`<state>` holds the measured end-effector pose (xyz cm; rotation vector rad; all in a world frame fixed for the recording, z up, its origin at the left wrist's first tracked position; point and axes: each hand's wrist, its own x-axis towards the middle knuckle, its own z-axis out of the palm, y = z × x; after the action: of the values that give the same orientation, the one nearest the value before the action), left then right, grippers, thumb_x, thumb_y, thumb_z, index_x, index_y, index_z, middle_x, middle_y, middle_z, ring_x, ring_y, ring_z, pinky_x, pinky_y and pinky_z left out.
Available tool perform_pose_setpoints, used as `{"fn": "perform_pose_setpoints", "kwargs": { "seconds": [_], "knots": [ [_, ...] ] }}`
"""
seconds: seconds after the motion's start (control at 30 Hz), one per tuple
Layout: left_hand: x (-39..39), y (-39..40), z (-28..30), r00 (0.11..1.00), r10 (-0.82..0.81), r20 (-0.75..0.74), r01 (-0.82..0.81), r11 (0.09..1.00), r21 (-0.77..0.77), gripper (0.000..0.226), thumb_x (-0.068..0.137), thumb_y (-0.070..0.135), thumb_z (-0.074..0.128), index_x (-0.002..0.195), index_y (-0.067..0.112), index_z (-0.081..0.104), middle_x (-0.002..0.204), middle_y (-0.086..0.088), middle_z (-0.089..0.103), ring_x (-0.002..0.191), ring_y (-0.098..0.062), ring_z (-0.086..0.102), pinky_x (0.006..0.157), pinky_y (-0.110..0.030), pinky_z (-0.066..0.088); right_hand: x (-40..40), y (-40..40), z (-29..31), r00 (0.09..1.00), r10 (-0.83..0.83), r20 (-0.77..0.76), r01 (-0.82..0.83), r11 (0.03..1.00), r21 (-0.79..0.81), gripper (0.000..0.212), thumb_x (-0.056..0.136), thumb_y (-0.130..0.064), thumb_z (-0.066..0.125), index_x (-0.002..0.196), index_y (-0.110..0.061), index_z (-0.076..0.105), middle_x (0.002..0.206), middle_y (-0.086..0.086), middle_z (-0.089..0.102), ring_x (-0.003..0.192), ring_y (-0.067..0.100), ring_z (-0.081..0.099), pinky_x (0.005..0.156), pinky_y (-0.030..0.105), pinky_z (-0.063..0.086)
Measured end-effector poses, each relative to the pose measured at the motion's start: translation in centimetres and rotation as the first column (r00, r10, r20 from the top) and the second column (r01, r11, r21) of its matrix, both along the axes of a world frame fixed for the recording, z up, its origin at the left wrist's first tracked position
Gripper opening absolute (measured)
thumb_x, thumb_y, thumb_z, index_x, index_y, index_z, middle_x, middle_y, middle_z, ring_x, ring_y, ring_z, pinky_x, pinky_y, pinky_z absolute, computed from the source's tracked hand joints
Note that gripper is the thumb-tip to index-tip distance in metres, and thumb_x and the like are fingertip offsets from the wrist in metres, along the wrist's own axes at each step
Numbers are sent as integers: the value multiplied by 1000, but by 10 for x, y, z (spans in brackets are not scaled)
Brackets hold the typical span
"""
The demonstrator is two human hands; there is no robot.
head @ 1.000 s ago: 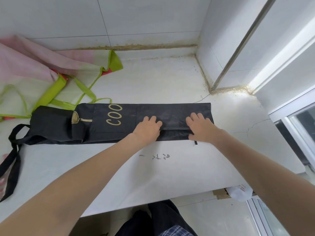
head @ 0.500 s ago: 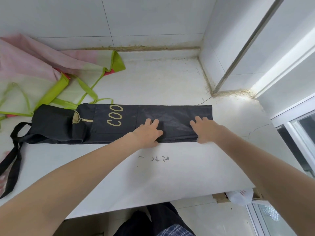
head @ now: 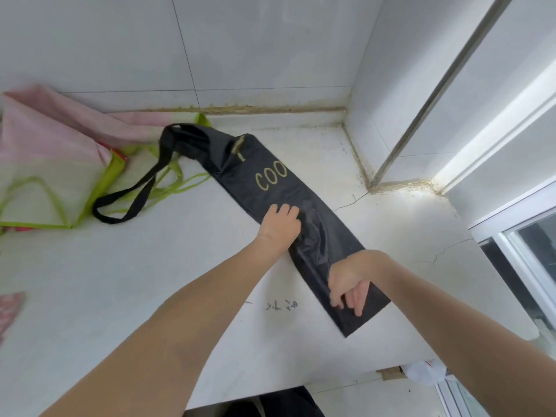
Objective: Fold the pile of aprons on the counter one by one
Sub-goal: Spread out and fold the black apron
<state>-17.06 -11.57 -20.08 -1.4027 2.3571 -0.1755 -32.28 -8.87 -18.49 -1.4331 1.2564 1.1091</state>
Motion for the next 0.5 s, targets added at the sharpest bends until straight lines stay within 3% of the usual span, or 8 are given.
{"fn": "perform_pose_setpoints", "kwargs": {
  "seconds": [0.1,0.13,0.17,0.23,0.3,0.37,0.43,0.5],
  "knots": [
    [31,3,0,999,42,6,-42,999,33,39,88,2,53,126,8,47,133,-11,38,121,-28,41,96,-35,35,20,-11,9,932,-206,300,251,961,-119,22,83,-30,64,87,-9,65,87,11,67,83,26,63,74,25,54],
    [46,6,1,998,68,12,-69,996,48,41,88,1,53,128,8,45,133,-11,38,121,-28,42,95,-35,37,24,-17,12,903,-171,395,288,921,-261,18,82,-29,63,89,-12,65,86,4,64,89,25,59,72,21,50],
    [62,8,2,995,102,22,-103,993,60,43,87,1,53,129,8,44,133,-11,37,121,-28,42,94,-34,38,27,-24,15,907,-31,420,229,874,-430,20,83,-28,62,99,-16,65,96,0,59,98,24,52,78,21,46],
    [93,13,3,980,188,59,-193,977,91,46,87,1,55,130,8,40,134,-10,36,119,-26,45,90,-31,41,39,-27,14,920,282,274,-62,793,-606,44,86,-32,61,128,-29,51,126,3,41,117,26,35,97,36,40],
    [120,21,3,966,252,52,-257,960,113,52,86,1,56,134,8,35,137,-11,33,119,-25,47,91,-30,42,54,-18,6,905,381,192,-197,773,-604,62,84,-35,64,139,-35,35,140,5,25,128,30,23,101,47,37],
    [137,34,0,976,216,34,-219,970,110,61,86,-1,54,140,10,28,145,-11,27,130,-26,37,103,-32,35,70,-4,-4,882,445,155,-233,699,-677,64,84,-33,64,140,-31,32,145,9,18,129,33,21,100,47,38],
    [147,55,-4,992,122,14,-123,987,102,64,87,-1,54,142,14,25,152,-9,19,138,-27,24,109,-34,27,79,5,-10,824,564,46,-322,534,-782,62,86,-27,60,141,-26,30,151,12,9,131,34,21,98,44,39],
    [159,77,-11,997,39,-70,-34,997,62,64,81,-2,60,137,14,36,147,-10,27,131,-27,33,98,-31,39,79,12,-10,733,678,-53,-412,380,-828,66,87,-13,54,144,-22,25,155,12,0,135,33,18,97,42,38]
  ]
}}
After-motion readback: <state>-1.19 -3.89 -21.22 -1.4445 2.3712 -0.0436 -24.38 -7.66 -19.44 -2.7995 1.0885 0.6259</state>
